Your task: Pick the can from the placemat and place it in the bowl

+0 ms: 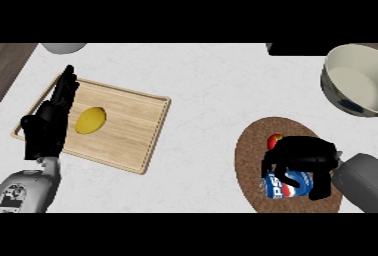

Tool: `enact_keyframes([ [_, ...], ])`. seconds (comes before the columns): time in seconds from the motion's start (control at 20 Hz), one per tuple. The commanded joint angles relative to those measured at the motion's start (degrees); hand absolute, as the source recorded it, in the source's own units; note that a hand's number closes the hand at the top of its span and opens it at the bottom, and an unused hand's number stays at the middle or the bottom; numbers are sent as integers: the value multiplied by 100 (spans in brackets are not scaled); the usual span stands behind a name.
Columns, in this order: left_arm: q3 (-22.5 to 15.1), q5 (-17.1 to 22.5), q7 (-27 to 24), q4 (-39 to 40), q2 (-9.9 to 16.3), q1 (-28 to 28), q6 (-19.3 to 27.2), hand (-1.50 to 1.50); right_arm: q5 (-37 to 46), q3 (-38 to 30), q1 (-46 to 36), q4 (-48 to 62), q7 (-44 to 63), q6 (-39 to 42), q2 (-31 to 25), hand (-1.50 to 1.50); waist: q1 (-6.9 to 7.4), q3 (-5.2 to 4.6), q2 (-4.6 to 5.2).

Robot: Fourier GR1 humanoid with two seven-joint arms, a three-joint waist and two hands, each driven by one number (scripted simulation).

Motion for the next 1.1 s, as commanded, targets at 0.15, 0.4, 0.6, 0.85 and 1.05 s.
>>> enact_keyframes([
  [0.15, 86, -59, 73, 13, 71, 63, 62, 0, -702, -1120, 308, 666, 3260, -487, 1215, 150, -299, 9, -62],
  [0.4, 208, 62, -74, 28, 184, 254, -77, 0, -1041, -1778, 267, 82, 5166, -1568, 2440, 150, -243, 10, -103],
  [0.6, 72, -68, -42, 26, -15, 296, 88, 0, -724, -1975, 224, -910, 6309, -2608, 2967, 150, -313, 20, -114],
  [0.85, 96, -35, 226, -192, 69, 171, -7, 0, 140, -2203, 126, -2037, 7990, -3178, 2814, 150, -217, 31, -81],
  [1.05, 48, -49, -46, -293, -38, 359, -32, 0, 537, -2730, 113, -2592, 8827, -2974, 2315, 150, -98, 35, -17],
])
